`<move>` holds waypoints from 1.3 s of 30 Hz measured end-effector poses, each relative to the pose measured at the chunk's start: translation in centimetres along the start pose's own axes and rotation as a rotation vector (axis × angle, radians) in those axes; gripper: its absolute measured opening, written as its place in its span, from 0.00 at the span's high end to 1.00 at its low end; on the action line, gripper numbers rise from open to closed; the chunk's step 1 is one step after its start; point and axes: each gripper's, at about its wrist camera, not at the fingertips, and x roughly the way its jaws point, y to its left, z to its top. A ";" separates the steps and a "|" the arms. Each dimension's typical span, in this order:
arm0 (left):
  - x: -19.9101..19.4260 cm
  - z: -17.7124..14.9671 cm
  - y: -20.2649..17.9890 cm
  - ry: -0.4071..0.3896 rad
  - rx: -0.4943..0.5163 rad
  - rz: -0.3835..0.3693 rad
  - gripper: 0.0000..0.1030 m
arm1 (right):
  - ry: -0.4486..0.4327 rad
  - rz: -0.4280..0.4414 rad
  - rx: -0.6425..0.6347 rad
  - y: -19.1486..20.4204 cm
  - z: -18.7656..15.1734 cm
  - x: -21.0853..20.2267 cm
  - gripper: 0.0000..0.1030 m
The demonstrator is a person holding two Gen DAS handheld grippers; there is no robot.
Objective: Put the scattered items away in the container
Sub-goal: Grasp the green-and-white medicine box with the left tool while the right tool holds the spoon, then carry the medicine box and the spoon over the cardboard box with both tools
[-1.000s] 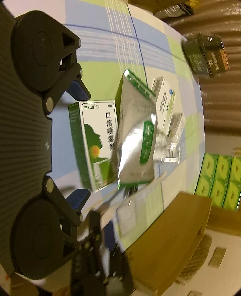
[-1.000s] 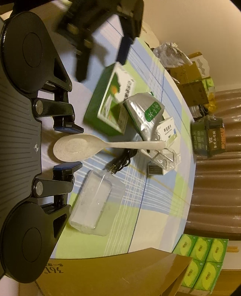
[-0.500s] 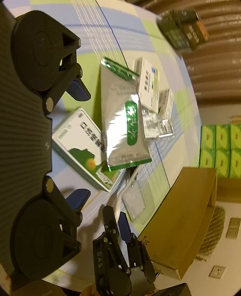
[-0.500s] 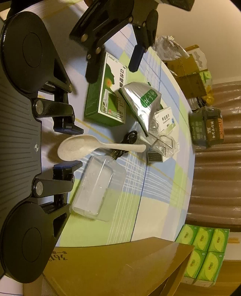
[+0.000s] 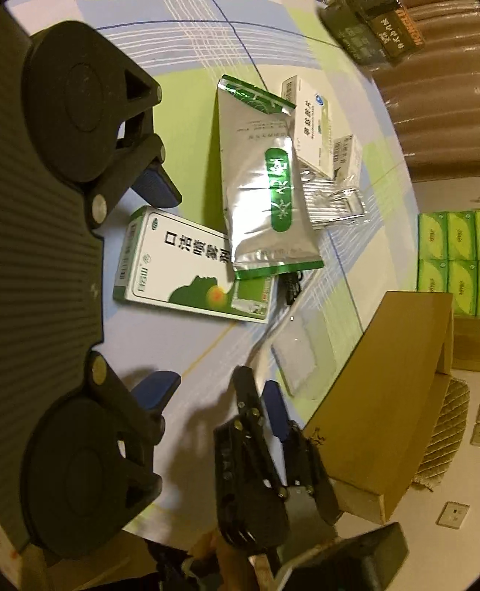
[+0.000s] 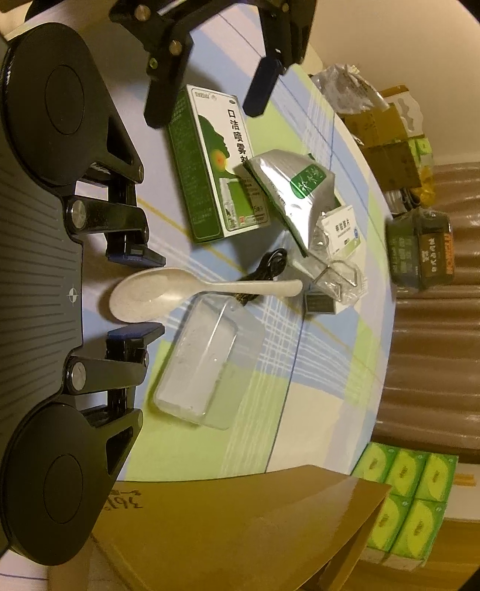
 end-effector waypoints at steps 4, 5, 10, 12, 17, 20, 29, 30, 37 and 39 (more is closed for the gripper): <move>0.8 0.8 0.1 -0.004 -0.018 0.009 0.10 | -0.001 0.023 0.006 -0.2 0.3 0.4 0.59; 1.0 0.9 0.1 -0.001 -0.014 0.009 0.10 | -0.001 0.027 0.008 -0.2 0.4 0.5 0.59; 2.0 1.3 0.1 0.026 -0.011 0.001 0.16 | 0.010 0.031 -0.018 -0.2 0.4 0.3 0.71; 2.3 1.3 0.0 0.041 -0.008 0.009 0.27 | 0.016 0.031 -0.025 -0.1 0.2 0.0 0.71; 1.9 0.7 -0.6 0.068 -0.017 0.021 0.50 | 0.025 0.014 -0.022 0.1 -0.8 -1.1 0.71; 1.3 0.1 -1.5 0.080 -0.031 0.026 0.50 | 0.025 0.005 -0.008 0.1 -1.5 -2.0 0.71; 1.7 0.4 -3.1 0.061 -0.083 0.100 0.43 | 0.013 -0.018 0.014 0.0 -1.9 -2.2 0.71; 2.0 0.6 -3.4 0.062 -0.075 0.112 0.43 | 0.013 -0.017 0.009 0.1 -1.9 -2.2 0.71; 2.9 1.0 -4.2 0.087 -0.053 0.154 0.51 | -0.003 -0.030 -0.029 0.5 -2.0 -1.9 0.71; 2.6 0.6 -4.3 0.090 -0.067 0.151 0.51 | -0.004 -0.042 -0.049 0.8 -2.1 -2.0 0.71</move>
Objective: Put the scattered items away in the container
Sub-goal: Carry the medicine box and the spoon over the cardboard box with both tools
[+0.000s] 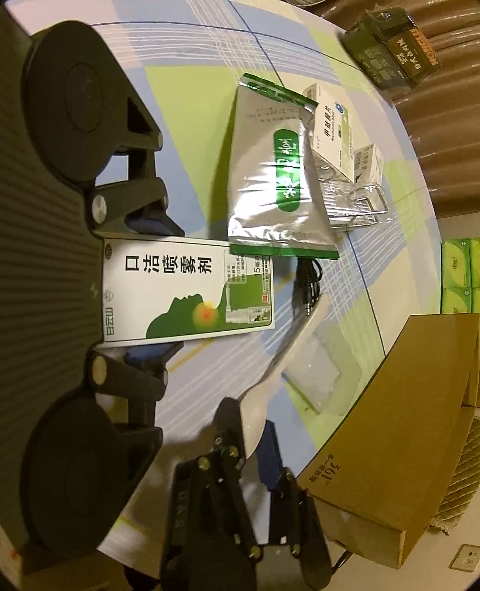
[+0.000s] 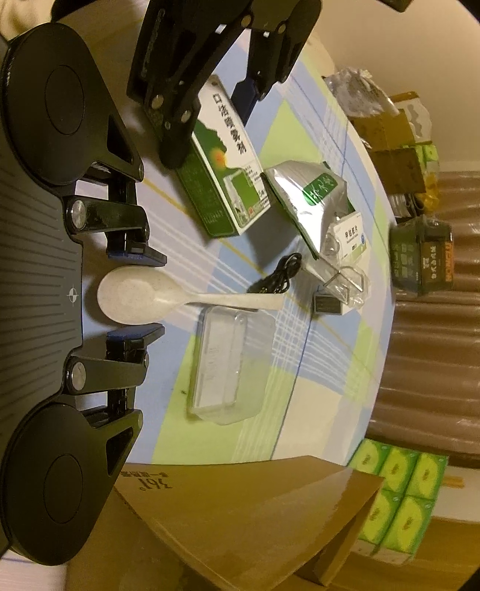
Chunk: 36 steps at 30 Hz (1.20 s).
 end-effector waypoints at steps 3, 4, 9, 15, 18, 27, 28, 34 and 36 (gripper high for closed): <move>-0.5 -0.6 -0.1 0.004 -0.014 0.007 0.51 | 0.006 0.002 0.020 0.0 0.0 -0.3 0.71; -0.7 -0.7 -0.2 0.004 -0.018 0.009 0.51 | -0.001 0.001 0.025 0.0 -0.1 -0.6 0.71; -1.8 -1.0 -0.4 -0.011 -0.050 0.013 0.51 | -0.044 -0.013 0.027 0.3 0.2 -2.5 0.71; -3.4 -1.0 -0.9 -0.036 -0.072 0.013 0.51 | -0.096 -0.031 0.029 0.6 1.0 -4.7 0.71; -4.4 -0.8 -1.3 -0.055 -0.078 0.019 0.51 | -0.115 -0.040 0.031 0.6 1.4 -5.6 0.71; -5.5 -1.0 -2.1 -0.059 -0.058 0.032 0.51 | -0.119 -0.057 0.050 0.1 0.6 -6.9 0.71; -5.3 -1.2 -2.2 -0.054 -0.058 0.032 0.51 | -0.115 -0.057 0.051 0.1 0.5 -6.9 0.71; -3.5 -1.9 -2.7 -0.004 -0.055 0.031 0.51 | -0.096 -0.054 0.059 0.0 0.0 -6.5 0.71; -2.8 -1.8 -2.9 0.008 -0.053 0.031 0.50 | -0.092 -0.055 0.060 -0.1 0.0 -6.3 0.71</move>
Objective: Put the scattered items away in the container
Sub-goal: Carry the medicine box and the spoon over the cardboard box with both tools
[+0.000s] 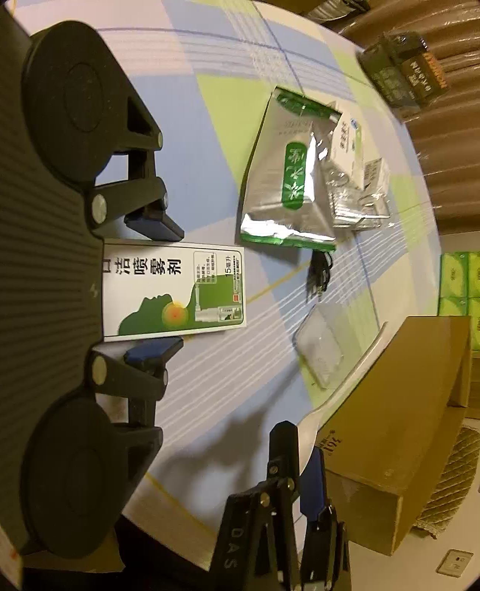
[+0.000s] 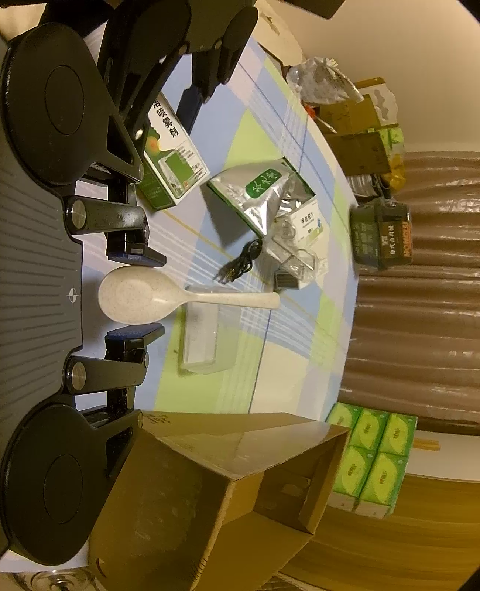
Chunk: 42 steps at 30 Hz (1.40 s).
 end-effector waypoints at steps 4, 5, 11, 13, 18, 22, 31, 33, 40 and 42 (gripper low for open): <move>1.2 0.3 -0.2 0.017 0.011 0.004 0.50 | -0.003 -0.004 0.003 -0.2 0.1 0.2 0.71; 1.4 0.3 -0.2 0.020 0.009 0.002 0.51 | -0.008 -0.005 0.006 -0.2 0.2 0.1 0.71; 0.1 0.4 0.0 -0.006 -0.010 -0.006 0.51 | -0.046 -0.012 0.012 -0.4 0.9 -0.8 0.71; -0.6 0.8 0.0 -0.020 -0.020 -0.003 0.51 | -0.064 -0.017 0.015 -0.6 1.4 -1.3 0.71; -2.5 2.8 -0.3 -0.071 -0.019 0.002 0.51 | -0.112 -0.044 0.028 -1.7 2.8 -2.9 0.71; -3.7 5.0 -0.9 -0.111 -0.011 0.006 0.51 | -0.150 -0.073 0.047 -3.1 3.9 -4.1 0.71; -4.9 9.4 -4.3 -0.163 -0.002 -0.016 0.51 | -0.213 -0.150 0.099 -7.6 5.7 -6.6 0.71; -5.0 10.4 -5.2 -0.173 -0.003 -0.036 0.51 | -0.221 -0.174 0.112 -8.9 5.9 -7.1 0.71; -5.0 15.0 -9.2 -0.219 0.000 -0.122 0.51 | -0.230 -0.266 0.156 -14.3 5.9 -8.2 0.71; -4.7 16.2 -10.3 -0.228 0.002 -0.145 0.51 | -0.227 -0.285 0.167 -15.8 5.8 -8.3 0.71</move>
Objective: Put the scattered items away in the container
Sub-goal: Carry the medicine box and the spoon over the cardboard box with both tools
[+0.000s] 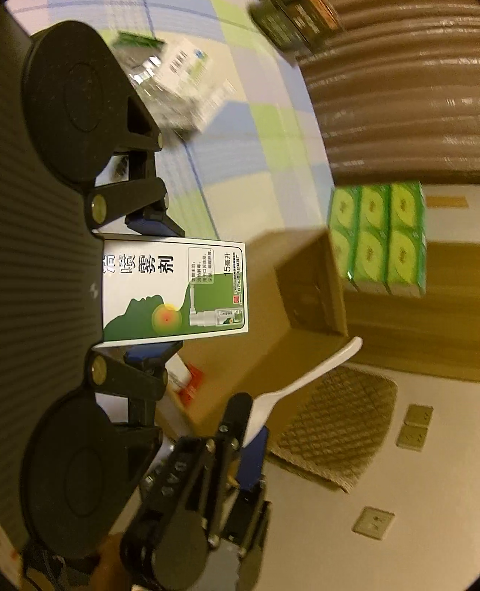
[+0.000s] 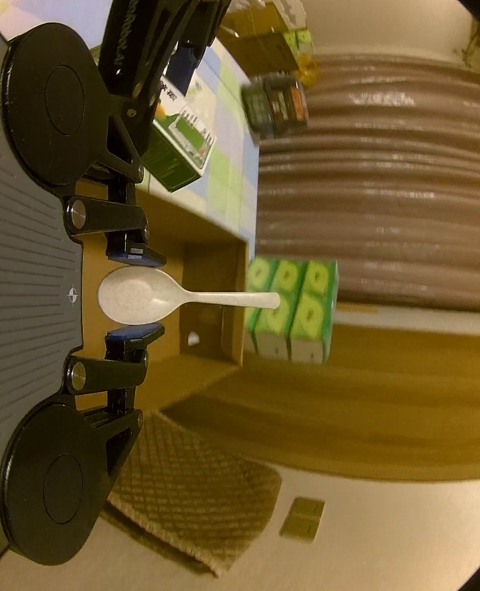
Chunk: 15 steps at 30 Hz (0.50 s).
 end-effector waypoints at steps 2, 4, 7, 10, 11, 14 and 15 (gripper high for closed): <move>0.9 1.1 -1.1 -0.006 -0.002 -0.019 0.51 | 0.004 -0.015 0.006 -1.2 0.0 0.3 0.71; 1.9 2.0 -1.9 -0.012 -0.006 -0.037 0.51 | 0.010 -0.024 0.012 -2.1 -0.1 0.7 0.71; 3.3 3.1 -2.8 -0.017 -0.014 -0.055 0.51 | 0.020 -0.028 0.017 -3.0 -0.5 0.8 0.71; 4.6 3.8 -3.5 -0.009 -0.016 -0.062 0.51 | 0.027 -0.029 0.027 -3.5 -0.9 1.2 0.71; 5.0 4.0 -3.6 -0.007 -0.015 -0.064 0.51 | 0.030 -0.028 0.031 -3.7 -1.0 1.4 0.71; 6.1 4.4 -3.9 0.003 -0.011 -0.065 0.51 | 0.035 -0.026 0.039 -4.0 -1.2 1.9 0.71; 6.4 4.5 -3.9 0.006 -0.012 -0.066 0.51 | 0.036 -0.025 0.041 -4.1 -1.2 2.2 0.71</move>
